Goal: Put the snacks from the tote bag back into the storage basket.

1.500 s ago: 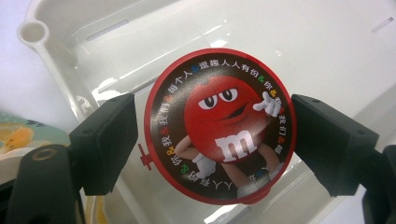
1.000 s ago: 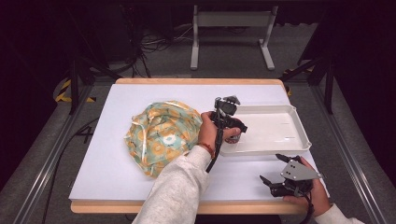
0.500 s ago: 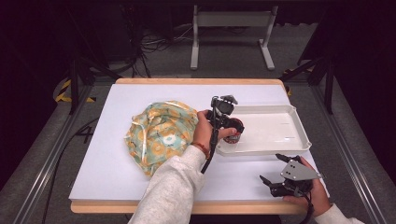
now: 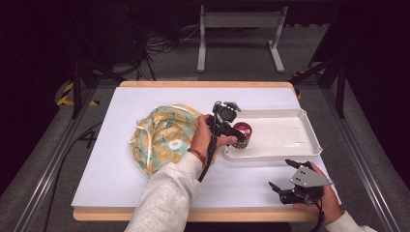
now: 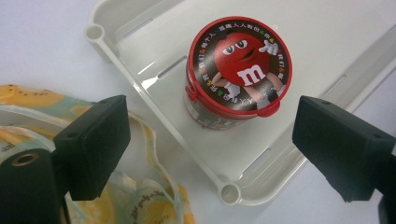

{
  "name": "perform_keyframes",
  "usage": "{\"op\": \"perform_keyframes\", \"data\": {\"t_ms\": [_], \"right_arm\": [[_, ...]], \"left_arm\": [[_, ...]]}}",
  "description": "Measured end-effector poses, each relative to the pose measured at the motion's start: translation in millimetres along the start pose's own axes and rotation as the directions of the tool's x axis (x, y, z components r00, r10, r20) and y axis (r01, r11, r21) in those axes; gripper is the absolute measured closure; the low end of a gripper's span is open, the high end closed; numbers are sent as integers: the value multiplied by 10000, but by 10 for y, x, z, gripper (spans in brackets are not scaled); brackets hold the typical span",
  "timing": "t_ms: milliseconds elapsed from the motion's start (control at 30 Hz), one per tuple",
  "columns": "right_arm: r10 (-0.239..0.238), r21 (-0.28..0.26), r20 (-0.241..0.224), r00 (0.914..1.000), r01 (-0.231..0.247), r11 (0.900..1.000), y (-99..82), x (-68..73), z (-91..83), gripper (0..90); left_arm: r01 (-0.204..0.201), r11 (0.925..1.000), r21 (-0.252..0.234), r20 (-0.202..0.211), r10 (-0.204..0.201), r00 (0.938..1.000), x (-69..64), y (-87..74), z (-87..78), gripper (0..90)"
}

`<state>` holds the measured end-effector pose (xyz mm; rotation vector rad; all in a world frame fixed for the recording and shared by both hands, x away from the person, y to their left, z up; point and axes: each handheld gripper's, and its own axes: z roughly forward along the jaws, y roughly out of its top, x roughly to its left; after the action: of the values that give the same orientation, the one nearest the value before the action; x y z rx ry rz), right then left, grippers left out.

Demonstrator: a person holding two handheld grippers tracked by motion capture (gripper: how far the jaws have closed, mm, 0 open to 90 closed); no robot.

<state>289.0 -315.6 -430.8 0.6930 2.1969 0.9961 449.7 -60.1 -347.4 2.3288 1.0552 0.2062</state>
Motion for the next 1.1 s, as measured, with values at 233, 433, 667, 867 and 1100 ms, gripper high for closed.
{"op": "perform_keyframes", "data": {"t_ms": [233, 433, 667, 867, 1100], "right_arm": [[-15, 5, -27, 10000, 15, 10000, 2, 3, -4, 102], [-116, 5, -15, 9999, 116, 9999, 13, 25, -6, 102], [-77, 6, -6, 10000, 77, 10000, 13, 20, -3, 102], [-69, 15, -10, 10000, 69, 10000, 11, 17, -3, 102], [-73, 38, -25, 10000, 73, 10000, 12, 22, 5, 102]], "left_arm": [[-271, 9996, -85, -81, 271, 9996, 23, -43, -97, 111], [-513, 9987, -79, -129, 512, 9986, 92, -110, -151, 99], [-672, 9977, 46, -202, 673, 9975, 233, -238, -180, 82], [-847, 9964, 36, -396, 848, 9956, 345, -364, -211, 52], [-1165, 9931, -158, -749, 1150, 9905, 412, -515, -260, 40]]}}
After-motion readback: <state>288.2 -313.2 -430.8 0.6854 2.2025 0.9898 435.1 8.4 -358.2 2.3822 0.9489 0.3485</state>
